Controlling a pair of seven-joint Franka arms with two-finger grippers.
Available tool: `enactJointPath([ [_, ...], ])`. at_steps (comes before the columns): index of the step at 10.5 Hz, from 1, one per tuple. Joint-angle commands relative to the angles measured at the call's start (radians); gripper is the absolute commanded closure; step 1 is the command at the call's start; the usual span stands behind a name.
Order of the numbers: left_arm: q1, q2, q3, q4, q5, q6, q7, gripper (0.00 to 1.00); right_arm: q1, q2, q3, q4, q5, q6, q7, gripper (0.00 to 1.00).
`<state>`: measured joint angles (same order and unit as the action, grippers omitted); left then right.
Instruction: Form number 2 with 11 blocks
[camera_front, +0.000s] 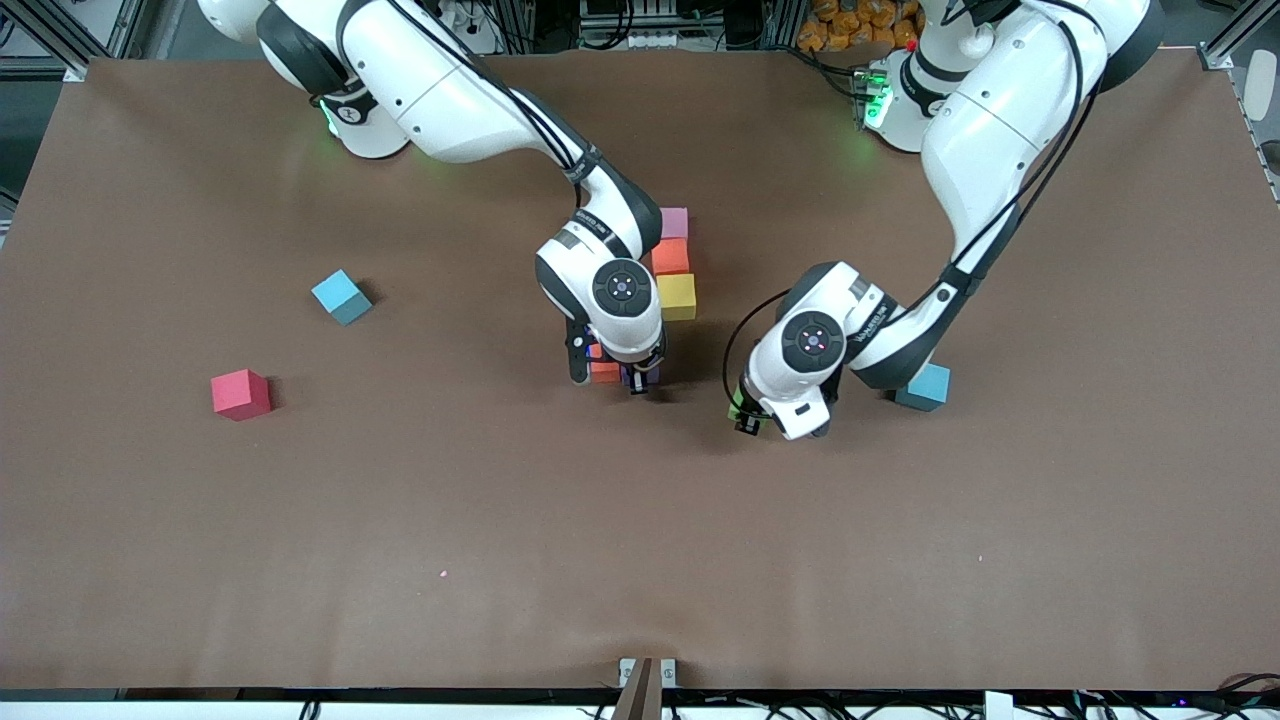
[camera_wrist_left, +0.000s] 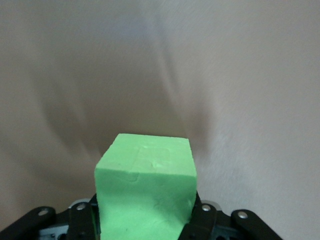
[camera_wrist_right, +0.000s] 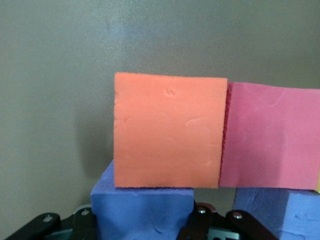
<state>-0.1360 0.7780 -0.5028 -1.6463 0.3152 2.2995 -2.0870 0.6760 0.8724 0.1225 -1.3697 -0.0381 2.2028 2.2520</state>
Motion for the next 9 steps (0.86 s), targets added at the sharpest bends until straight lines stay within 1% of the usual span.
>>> enactJointPath([
  [1,-0.039,-0.037,0.004,-0.035,0.022,0.014,-0.152,0.4,0.016,-0.006,-0.007,-0.014,-0.014,0.003,0.041,0.45],
  [4,-0.059,-0.036,0.004,-0.036,0.022,0.021,-0.261,0.4,0.019,-0.006,-0.007,-0.015,-0.014,-0.003,0.041,0.44],
  [5,-0.059,-0.037,0.004,-0.036,0.022,0.023,-0.283,0.4,0.019,-0.007,-0.007,-0.023,-0.014,-0.003,0.041,0.42],
  [6,-0.062,-0.037,0.004,-0.036,0.022,0.027,-0.306,0.4,0.016,-0.007,-0.007,-0.023,-0.014,-0.012,0.04,0.32],
  [7,-0.066,-0.037,0.004,-0.036,0.022,0.031,-0.324,0.4,0.014,-0.009,-0.007,-0.023,-0.014,-0.018,0.04,0.0],
  [9,-0.074,-0.037,0.004,-0.035,0.022,0.043,-0.358,0.4,0.011,-0.022,-0.007,-0.016,-0.014,-0.027,0.038,0.0],
])
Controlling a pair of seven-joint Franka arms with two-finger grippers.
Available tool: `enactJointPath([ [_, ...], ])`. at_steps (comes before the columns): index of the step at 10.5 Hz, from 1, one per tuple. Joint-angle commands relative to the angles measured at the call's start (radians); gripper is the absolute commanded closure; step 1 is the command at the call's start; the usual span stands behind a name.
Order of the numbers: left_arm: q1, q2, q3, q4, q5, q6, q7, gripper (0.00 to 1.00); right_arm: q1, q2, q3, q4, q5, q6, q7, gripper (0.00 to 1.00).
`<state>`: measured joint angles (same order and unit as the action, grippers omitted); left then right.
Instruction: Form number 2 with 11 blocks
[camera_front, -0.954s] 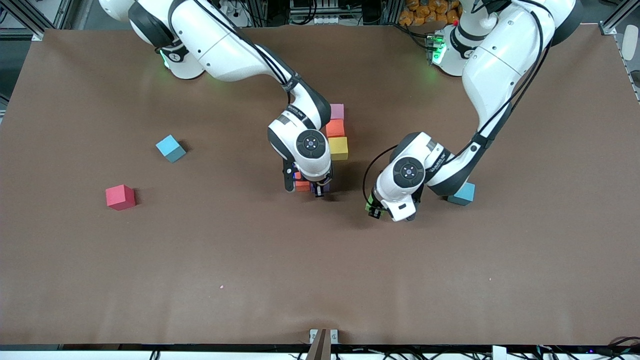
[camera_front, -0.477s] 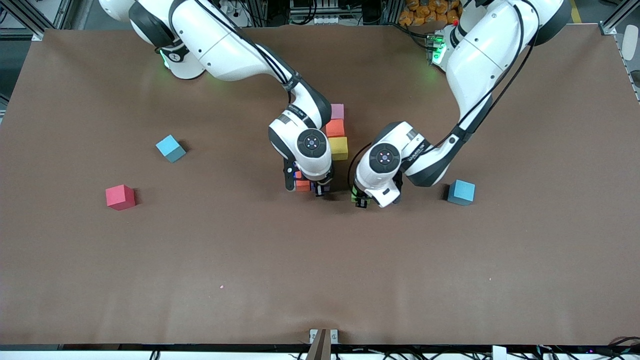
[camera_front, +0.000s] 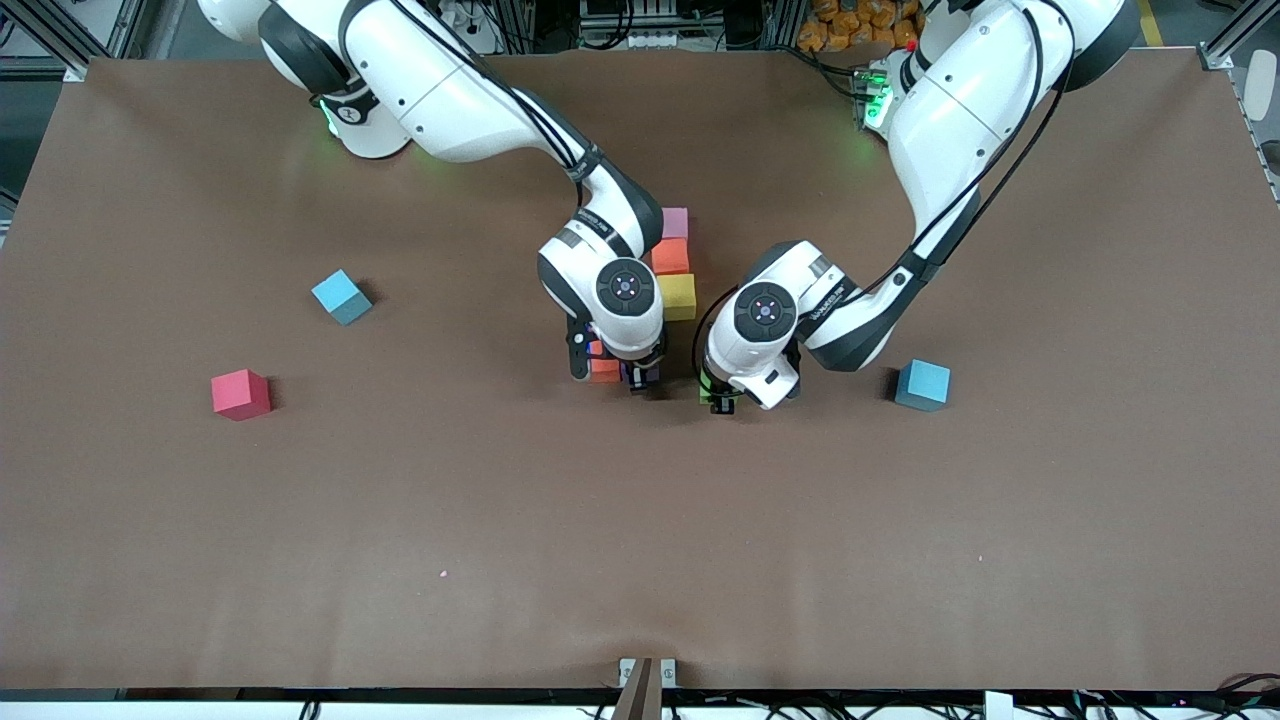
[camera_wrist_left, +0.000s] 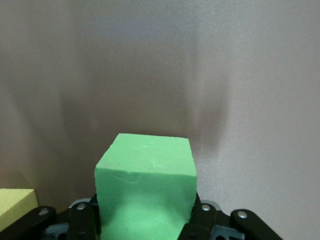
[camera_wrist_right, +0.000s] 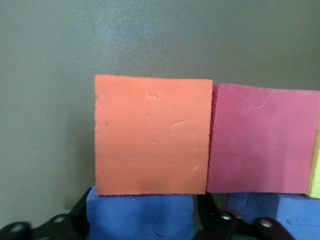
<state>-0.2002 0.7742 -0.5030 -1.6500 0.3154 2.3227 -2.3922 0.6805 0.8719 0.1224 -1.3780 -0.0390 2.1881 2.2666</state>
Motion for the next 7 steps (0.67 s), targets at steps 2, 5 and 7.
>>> enactJointPath([
  [2,-0.021,-0.033,0.004,-0.033,0.022,0.026,-0.065,0.4,0.005,-0.037,-0.006,0.002,-0.012,-0.031,0.021,0.0],
  [5,-0.033,-0.033,0.004,-0.028,0.022,0.026,-0.079,0.4,0.002,-0.047,-0.001,0.023,-0.007,-0.073,0.019,0.0],
  [7,-0.051,-0.033,0.003,-0.027,0.022,0.036,-0.097,0.4,-0.001,-0.06,0.002,0.025,-0.005,-0.094,0.016,0.0],
])
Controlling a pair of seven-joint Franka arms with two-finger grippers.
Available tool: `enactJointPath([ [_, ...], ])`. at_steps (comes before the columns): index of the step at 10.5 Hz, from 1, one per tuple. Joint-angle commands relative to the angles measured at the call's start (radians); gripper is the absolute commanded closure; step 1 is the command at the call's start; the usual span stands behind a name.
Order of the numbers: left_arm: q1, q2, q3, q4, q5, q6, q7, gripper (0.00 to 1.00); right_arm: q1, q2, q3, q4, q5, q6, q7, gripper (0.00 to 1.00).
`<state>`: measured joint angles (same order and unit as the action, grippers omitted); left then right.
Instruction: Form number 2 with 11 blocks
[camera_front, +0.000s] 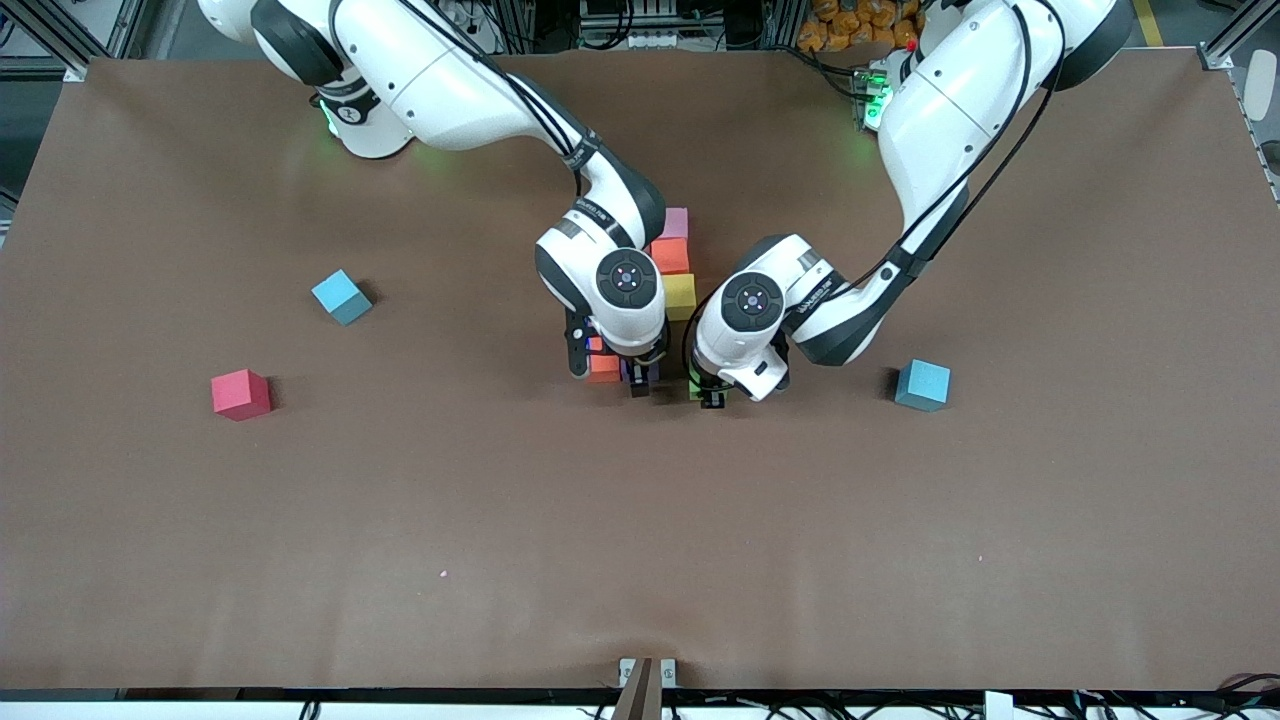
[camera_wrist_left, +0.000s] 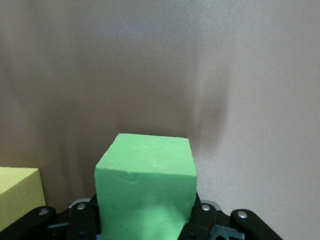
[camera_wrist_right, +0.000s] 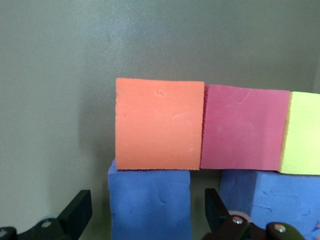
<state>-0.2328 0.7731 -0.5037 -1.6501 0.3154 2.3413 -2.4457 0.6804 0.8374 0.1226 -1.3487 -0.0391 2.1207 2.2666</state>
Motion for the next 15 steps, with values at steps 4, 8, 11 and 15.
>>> enactJointPath([
  [4,-0.048,-0.026,0.007,-0.028,0.022,0.052,-0.076,0.4,-0.079,-0.026,0.008,0.083,0.005,-0.132,-0.108,0.0],
  [8,-0.065,-0.023,0.007,-0.028,0.022,0.052,-0.094,0.4,-0.201,-0.026,0.009,0.149,0.004,-0.185,-0.347,0.0],
  [11,-0.074,-0.021,0.007,-0.026,0.02,0.053,-0.098,0.4,-0.31,-0.027,0.008,0.172,0.004,-0.228,-0.606,0.0],
  [15,-0.074,-0.02,0.008,-0.028,0.02,0.053,-0.107,0.38,-0.432,-0.041,0.011,0.204,0.005,-0.304,-1.0,0.0],
])
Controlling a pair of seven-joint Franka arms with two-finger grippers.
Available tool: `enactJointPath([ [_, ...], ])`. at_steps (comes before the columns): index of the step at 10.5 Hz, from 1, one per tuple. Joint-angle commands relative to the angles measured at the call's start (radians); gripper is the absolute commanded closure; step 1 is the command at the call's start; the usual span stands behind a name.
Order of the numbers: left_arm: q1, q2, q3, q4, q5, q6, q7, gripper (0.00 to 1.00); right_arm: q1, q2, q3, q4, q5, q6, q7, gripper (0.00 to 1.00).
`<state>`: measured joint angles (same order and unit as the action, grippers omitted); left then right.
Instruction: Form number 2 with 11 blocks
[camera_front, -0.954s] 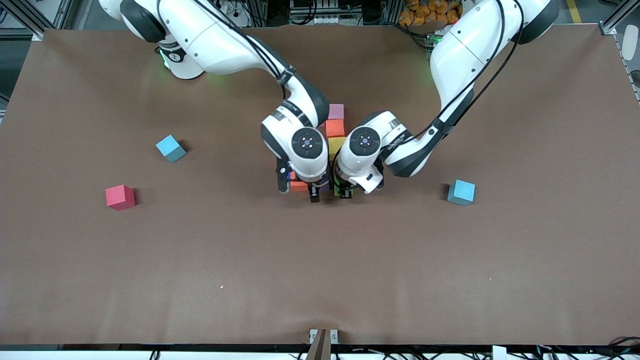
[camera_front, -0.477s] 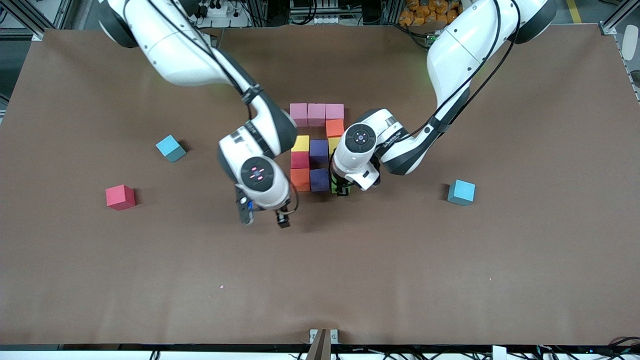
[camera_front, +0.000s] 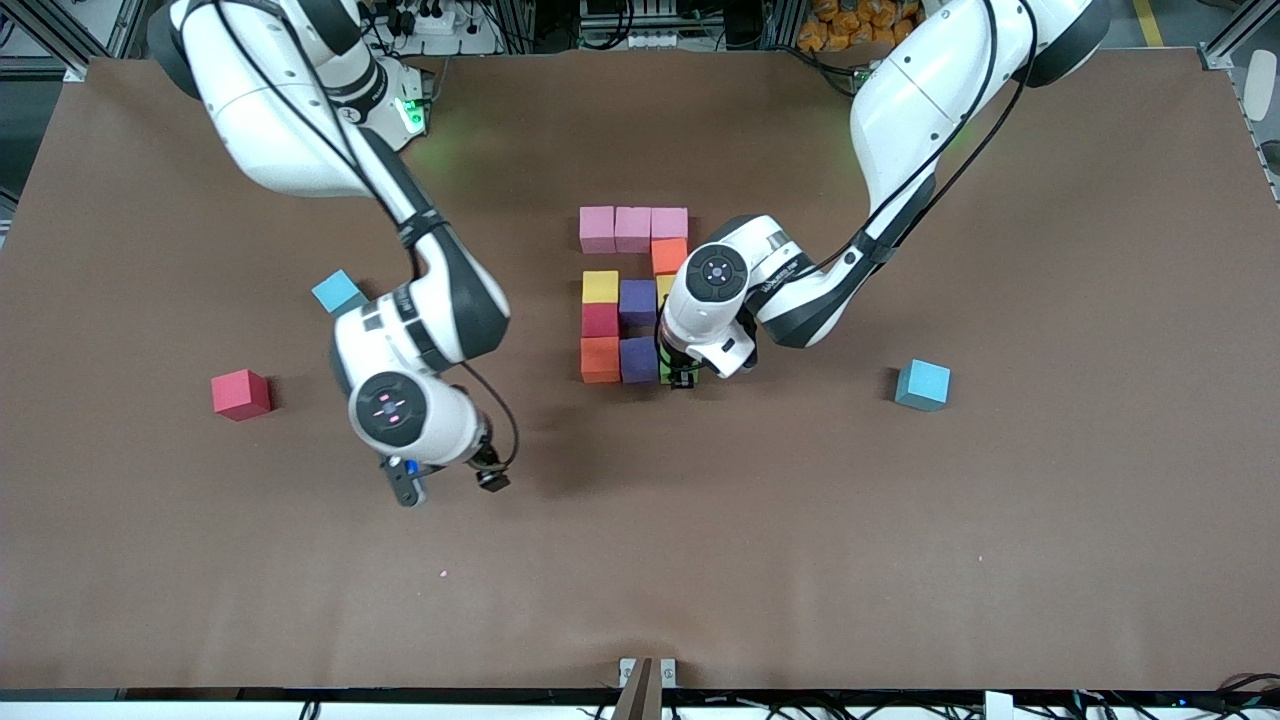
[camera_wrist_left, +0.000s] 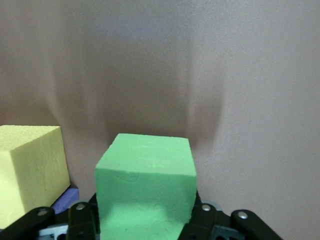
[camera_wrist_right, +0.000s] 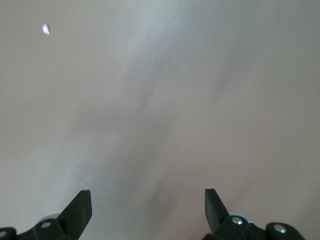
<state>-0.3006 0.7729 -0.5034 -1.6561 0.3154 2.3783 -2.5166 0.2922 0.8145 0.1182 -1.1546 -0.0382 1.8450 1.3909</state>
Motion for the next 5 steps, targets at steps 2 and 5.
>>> enactJointPath([
  [2,-0.008,-0.02,0.008,-0.024,0.021,0.015,-0.039,0.34,-0.096,-0.049,0.018,0.01,0.006,-0.074,-0.29,0.0],
  [5,-0.009,-0.015,0.008,-0.024,0.021,0.015,-0.047,0.33,-0.113,-0.124,0.003,-0.006,0.004,-0.2,-0.606,0.0],
])
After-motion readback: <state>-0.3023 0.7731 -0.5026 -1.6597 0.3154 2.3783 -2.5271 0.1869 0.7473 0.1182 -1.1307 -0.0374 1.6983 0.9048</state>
